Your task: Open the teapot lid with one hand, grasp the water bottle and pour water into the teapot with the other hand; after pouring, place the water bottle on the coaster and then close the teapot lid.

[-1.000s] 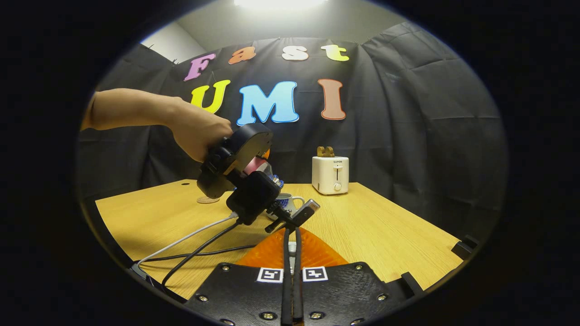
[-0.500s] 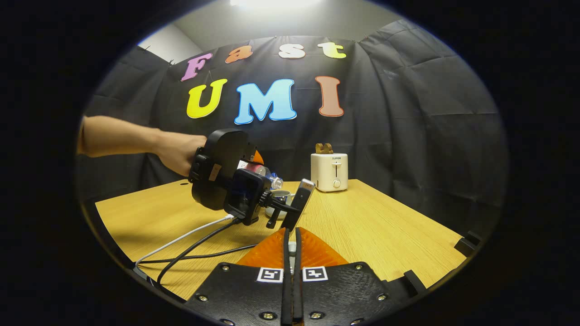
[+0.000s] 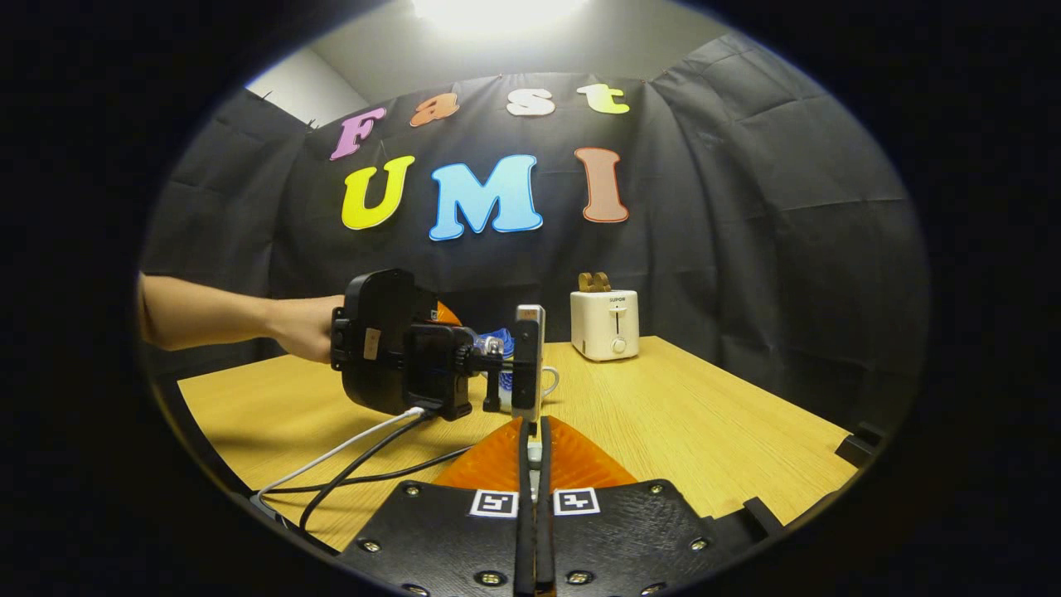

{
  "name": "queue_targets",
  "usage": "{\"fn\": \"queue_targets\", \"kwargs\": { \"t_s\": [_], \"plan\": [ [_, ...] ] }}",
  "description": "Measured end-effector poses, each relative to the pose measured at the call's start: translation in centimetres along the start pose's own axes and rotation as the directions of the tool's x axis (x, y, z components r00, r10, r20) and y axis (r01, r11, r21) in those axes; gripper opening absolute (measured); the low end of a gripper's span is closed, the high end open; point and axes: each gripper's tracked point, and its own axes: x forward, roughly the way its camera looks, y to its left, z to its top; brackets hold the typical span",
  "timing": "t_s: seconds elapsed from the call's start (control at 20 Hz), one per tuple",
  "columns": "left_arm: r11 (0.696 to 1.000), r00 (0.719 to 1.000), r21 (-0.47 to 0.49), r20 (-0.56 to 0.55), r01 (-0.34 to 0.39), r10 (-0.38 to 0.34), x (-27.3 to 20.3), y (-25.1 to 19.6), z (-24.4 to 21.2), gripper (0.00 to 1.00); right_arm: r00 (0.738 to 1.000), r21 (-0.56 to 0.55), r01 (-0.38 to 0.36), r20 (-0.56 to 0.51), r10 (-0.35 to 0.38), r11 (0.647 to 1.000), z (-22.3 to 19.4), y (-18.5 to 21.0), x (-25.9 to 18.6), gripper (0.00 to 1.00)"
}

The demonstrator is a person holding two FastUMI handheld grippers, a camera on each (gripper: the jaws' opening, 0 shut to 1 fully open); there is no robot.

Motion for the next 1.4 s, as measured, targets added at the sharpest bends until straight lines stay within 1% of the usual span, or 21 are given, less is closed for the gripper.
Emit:
{"fn": "queue_targets", "kwargs": {
  "t_s": [0.1,0.15,0.25,0.35,0.45,0.5,0.6,0.7,0.75,0.8,0.85,0.9,0.95,1.0,1.05,1.1,1.15,1.2,1.25,1.3,1.4],
  "plan": [
    [0.992,0.999,-0.122,0.038,-0.023,0.028,-0.7,0.9,-0.1,0.85,1.0,0.004,0.002,0.012,-0.002,1.0,0.4,0.0,0.1,0.01],
    [0.982,0.999,-0.189,0.045,-0.021,0.03,-1.3,1.0,-0.6,0.85,1.0,0.006,0.003,0.021,-0.003,1.0,0.7,0.1,0.1,0.01],
    [0.947,0.997,-0.32,0.053,-0.033,0.053,-2.4,1.3,-1.8,0.85,0.999,-0.002,0.002,0.036,-0.002,1.0,1.4,0.3,0.2,0.01],
    [0.89,0.996,-0.455,0.057,-0.033,0.066,-3.8,1.5,-2.9,0.85,0.999,-0.019,-0.005,0.048,0.006,1.0,2.0,0.8,0.4,0.01],
    [0.821,0.995,-0.569,0.061,-0.033,0.083,-5.4,1.7,-4.0,0.85,0.999,-0.025,-0.018,0.051,0.019,1.0,2.3,1.4,0.9,0.01],
    [0.782,0.993,-0.622,0.063,-0.041,0.102,-6.3,2.0,-4.6,0.85,0.998,-0.023,-0.024,0.053,0.025,0.999,2.4,1.6,1.1,0.01],
    [0.694,0.991,-0.719,0.064,-0.036,0.118,-7.9,1.8,-5.7,0.85,0.998,-0.017,-0.04,0.057,0.041,0.999,2.8,2.3,1.8,0.01],
    [0.6,0.989,-0.8,0.062,-0.033,0.136,-9.4,1.9,-6.8,0.85,0.995,-0.008,-0.071,0.075,0.072,0.997,3.5,3.3,2.4,0.01],
    [0.538,0.984,-0.842,0.06,-0.039,0.165,-10.3,2.4,-7.5,0.85,0.992,0.003,-0.089,0.092,0.088,0.996,4.0,3.9,2.9,0.01],
    [0.482,0.981,-0.874,0.042,-0.055,0.189,-11.1,3.0,-8.4,0.85,0.99,0.007,-0.099,0.099,0.098,0.995,4.3,4.3,3.3,0.01],
    [0.416,0.977,-0.907,0.031,-0.062,0.213,-12.0,3.2,-9.2,0.85,0.988,0.009,-0.108,0.109,0.106,0.994,4.7,4.8,3.8,0.01],
    [0.338,0.973,-0.939,0.016,-0.065,0.232,-13.1,3.4,-10.1,0.85,0.986,0.006,-0.11,0.123,0.109,0.994,5.1,5.2,4.2,0.01],
    [0.25,0.968,-0.966,0.001,-0.064,0.252,-13.8,3.7,-11.0,0.84,0.984,0.0,-0.111,0.138,0.11,0.994,5.4,5.6,4.7,0.01],
    [0.176,0.965,-0.982,-0.016,-0.065,0.263,-14.6,3.9,-12.0,0.84,0.983,-0.006,-0.107,0.149,0.107,0.994,5.6,5.9,5.3,0.01],
    [0.128,0.96,-0.988,-0.045,-0.083,0.277,-15.0,4.1,-13.4,0.84,0.983,-0.015,-0.102,0.151,0.103,0.995,5.4,6.1,6.1,0.01],
    [0.108,0.956,-0.989,-0.067,-0.102,0.286,-15.1,4.1,-14.5,0.84,0.985,-0.021,-0.098,0.142,0.1,0.995,5.1,6.3,6.9,0.01],
    [0.102,0.953,-0.987,-0.086,-0.12,0.291,-15.1,4.2,-15.5,0.84,0.986,-0.017,-0.099,0.136,0.1,0.995,4.8,6.5,7.5,0.01],
    [0.105,0.952,-0.985,-0.098,-0.133,0.292,-14.9,4.3,-16.3,0.84,0.986,-0.011,-0.102,0.134,0.102,0.995,4.7,6.7,7.9,0.01],
    [0.103,0.949,-0.984,-0.111,-0.147,0.295,-14.7,4.3,-16.8,0.78,0.986,-0.013,-0.103,0.129,0.103,0.995,4.7,6.9,8.3,0.01],
    [0.091,0.948,-0.985,-0.113,-0.146,0.296,-14.2,4.5,-17.5,0.84,0.986,-0.019,-0.102,0.127,0.103,0.995,4.6,7.0,8.5,0.01],
    [0.058,0.954,-0.989,-0.114,-0.135,0.276,-12.8,4.2,-18.6,0.84,0.987,-0.031,-0.1,0.125,0.103,0.994,4.5,7.1,8.7,0.01]
  ]
}}
